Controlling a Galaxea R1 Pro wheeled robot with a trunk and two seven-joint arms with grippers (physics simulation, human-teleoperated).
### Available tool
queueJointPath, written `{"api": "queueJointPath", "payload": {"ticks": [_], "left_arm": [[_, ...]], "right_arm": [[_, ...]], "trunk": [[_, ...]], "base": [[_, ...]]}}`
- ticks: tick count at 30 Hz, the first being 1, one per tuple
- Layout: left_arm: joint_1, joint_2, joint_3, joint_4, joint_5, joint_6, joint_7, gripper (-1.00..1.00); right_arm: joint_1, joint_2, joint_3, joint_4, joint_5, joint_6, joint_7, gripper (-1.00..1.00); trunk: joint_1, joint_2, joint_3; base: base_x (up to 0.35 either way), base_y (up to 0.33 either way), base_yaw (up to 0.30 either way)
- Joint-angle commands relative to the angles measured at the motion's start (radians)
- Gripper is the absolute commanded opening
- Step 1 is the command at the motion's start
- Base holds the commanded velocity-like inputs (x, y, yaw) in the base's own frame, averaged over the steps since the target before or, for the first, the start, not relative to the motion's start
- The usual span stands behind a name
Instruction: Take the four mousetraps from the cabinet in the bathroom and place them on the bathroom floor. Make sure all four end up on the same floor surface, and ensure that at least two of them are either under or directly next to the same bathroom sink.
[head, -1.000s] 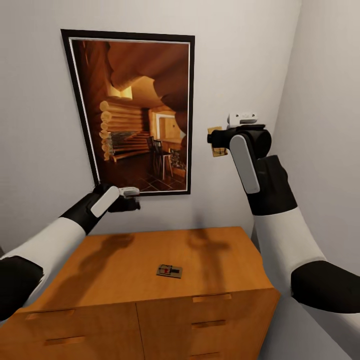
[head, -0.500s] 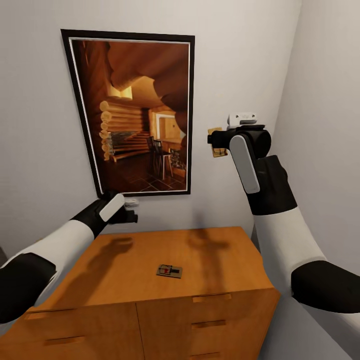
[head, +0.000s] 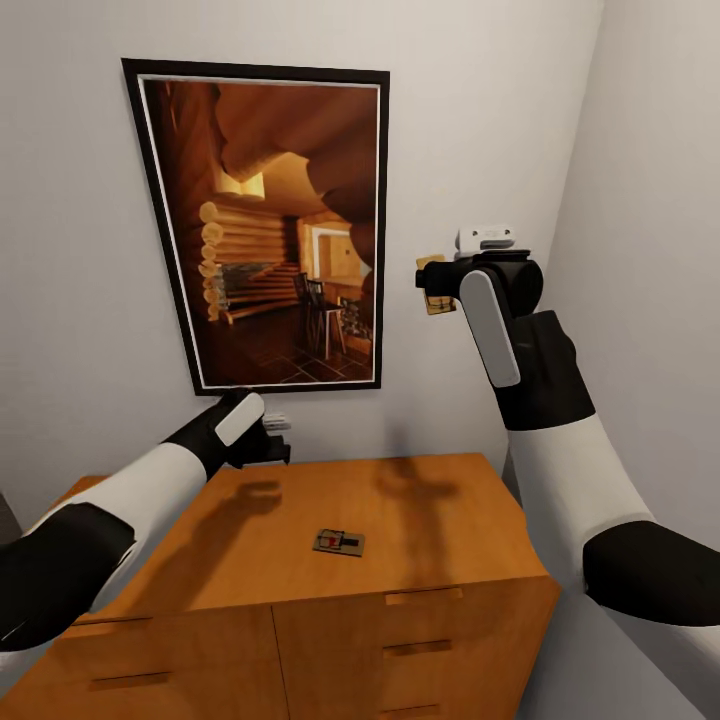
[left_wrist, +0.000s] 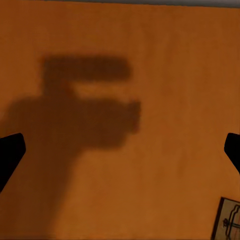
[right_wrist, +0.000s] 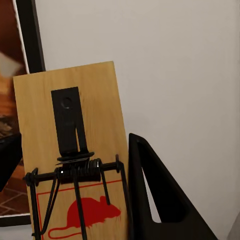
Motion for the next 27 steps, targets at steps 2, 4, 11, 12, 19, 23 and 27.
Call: {"api": "queueJointPath", "payload": {"ticks": [2, 4, 11, 12, 19, 23, 27], "left_arm": [[-0.001, -0.009, -0.004, 0.01, 0.023, 0.007, 0.031, 1.0], [-0.001, -0.022, 0.003, 0.031, 0.052, 0.011, 0.052, 1.0], [-0.001, -0.041, 0.009, 0.057, 0.089, 0.013, 0.071, 1.0], [-0.001, -0.044, 0.009, 0.057, 0.09, 0.013, 0.072, 1.0], [-0.001, -0.07, 0.009, 0.057, 0.093, 0.013, 0.076, 1.0], [-0.001, -0.075, 0.009, 0.052, 0.088, 0.011, 0.077, 1.0], [-0.001, -0.077, 0.009, 0.051, 0.085, 0.01, 0.077, 1.0]], "right_arm": [[-0.001, 0.0, 0.0, 0.0, -0.012, 0.002, -0.012, -1.0], [-0.001, 0.001, 0.0, 0.004, -0.012, 0.002, -0.013, -1.0], [-0.001, 0.002, -0.001, 0.028, -0.012, 0.002, -0.012, -1.0], [-0.001, 0.002, -0.001, 0.031, -0.012, 0.002, -0.012, -1.0], [-0.001, 0.003, 0.001, 0.064, -0.012, 0.002, -0.012, -1.0], [-0.002, 0.003, 0.001, 0.07, -0.012, 0.002, -0.012, -1.0], [-0.002, 0.003, 0.002, 0.072, -0.012, 0.002, -0.012, -1.0]], "trunk": [[0.0, -0.001, -0.002], [0.0, -0.001, -0.002], [0.0, -0.001, -0.002], [0.0, -0.001, -0.002], [0.0, -0.001, -0.002], [0.0, -0.001, -0.002], [0.0, -0.001, -0.002]], "base": [[0.0, 0.0, 0.0], [0.0, 0.0, 0.0], [0.0, 0.0, 0.0], [0.0, 0.0, 0.0], [0.0, 0.0, 0.0], [0.0, 0.0, 0.0], [0.0, 0.0, 0.0]]}}
